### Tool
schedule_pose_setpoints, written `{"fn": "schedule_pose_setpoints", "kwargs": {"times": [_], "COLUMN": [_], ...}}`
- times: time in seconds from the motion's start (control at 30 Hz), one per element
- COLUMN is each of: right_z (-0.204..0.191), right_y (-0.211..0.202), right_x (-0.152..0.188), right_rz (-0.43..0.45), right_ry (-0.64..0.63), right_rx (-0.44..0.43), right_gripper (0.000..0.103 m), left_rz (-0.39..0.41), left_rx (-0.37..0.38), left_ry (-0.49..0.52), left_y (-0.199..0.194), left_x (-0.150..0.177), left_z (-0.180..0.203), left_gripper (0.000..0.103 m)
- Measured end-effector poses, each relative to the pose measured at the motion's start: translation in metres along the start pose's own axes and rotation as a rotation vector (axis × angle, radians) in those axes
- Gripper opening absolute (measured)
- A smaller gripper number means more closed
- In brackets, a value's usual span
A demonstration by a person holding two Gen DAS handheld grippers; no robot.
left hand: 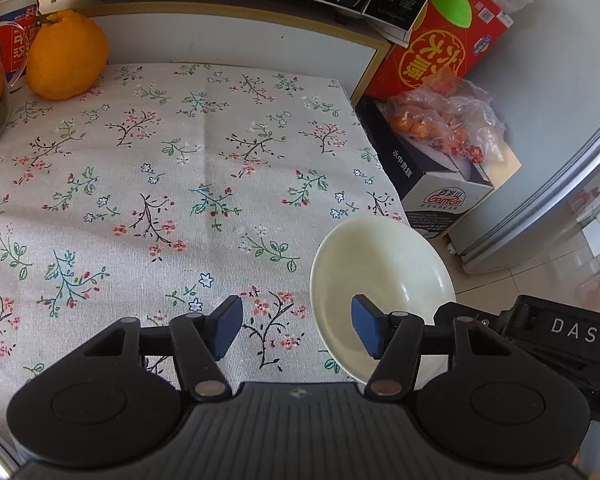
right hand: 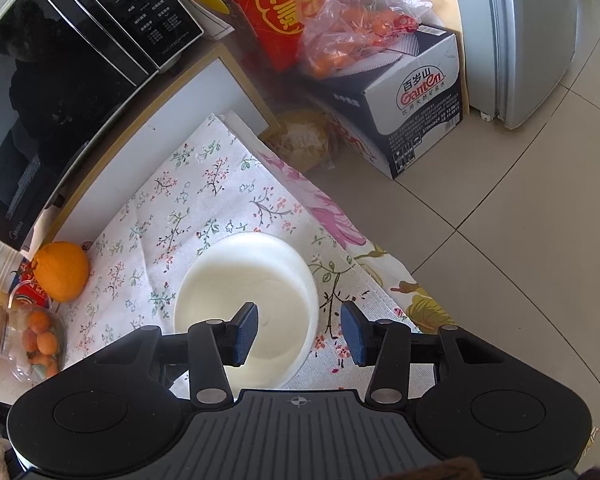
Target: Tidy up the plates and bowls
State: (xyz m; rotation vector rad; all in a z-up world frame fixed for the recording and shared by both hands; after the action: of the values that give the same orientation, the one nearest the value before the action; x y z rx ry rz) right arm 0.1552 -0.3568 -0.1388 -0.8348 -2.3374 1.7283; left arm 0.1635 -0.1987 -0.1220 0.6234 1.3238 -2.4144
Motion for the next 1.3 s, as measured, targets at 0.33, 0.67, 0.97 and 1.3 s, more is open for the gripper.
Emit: {"fn": "schedule_pose_setpoints", "kwargs": {"times": [0.33, 0.67, 0.97, 1.3], "right_z": [-0.007, -0.005, -0.008, -0.013], "right_y": [0.012, 0.015, 0.010, -0.003], "right_x": [0.004, 0.004, 0.005, 0.005], "right_rz": [-0.025, -0.041, -0.021, 0.018], "right_ry": [-0.027, -0.029, -0.059, -0.089], "right_rx": [0.010, 0.003, -0.005, -0.016], "right_gripper": [0.020, 0.011, 0.007, 0.007], "left_rz": [-0.019, -0.022, -0.019, -0.001], "left_rx": [0.016, 0.011, 0.019, 0.039], "left_ry": [0.016, 0.030, 0.037, 0.040], "left_y": [0.010, 0.013, 0.011, -0.004], "left_x": [0.003, 0.003, 0.001, 0.002], "left_z": [0.001, 0.000, 0.002, 0.005], "left_gripper": [0.026, 0.018, 0.010, 0.010]}}
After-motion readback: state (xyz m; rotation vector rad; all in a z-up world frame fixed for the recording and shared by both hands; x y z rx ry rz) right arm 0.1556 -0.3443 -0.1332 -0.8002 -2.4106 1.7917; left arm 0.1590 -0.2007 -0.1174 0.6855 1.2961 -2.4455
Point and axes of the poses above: each gripper's, at about its wrist camera, not at the fingertips, and y roughly the way its jaws point, z to its right, x to its underside, the point moved 5 cm from there along y, roughly the way its jaws point, and after that the axes turned 13 degrees about x, right-handed, at the moved point
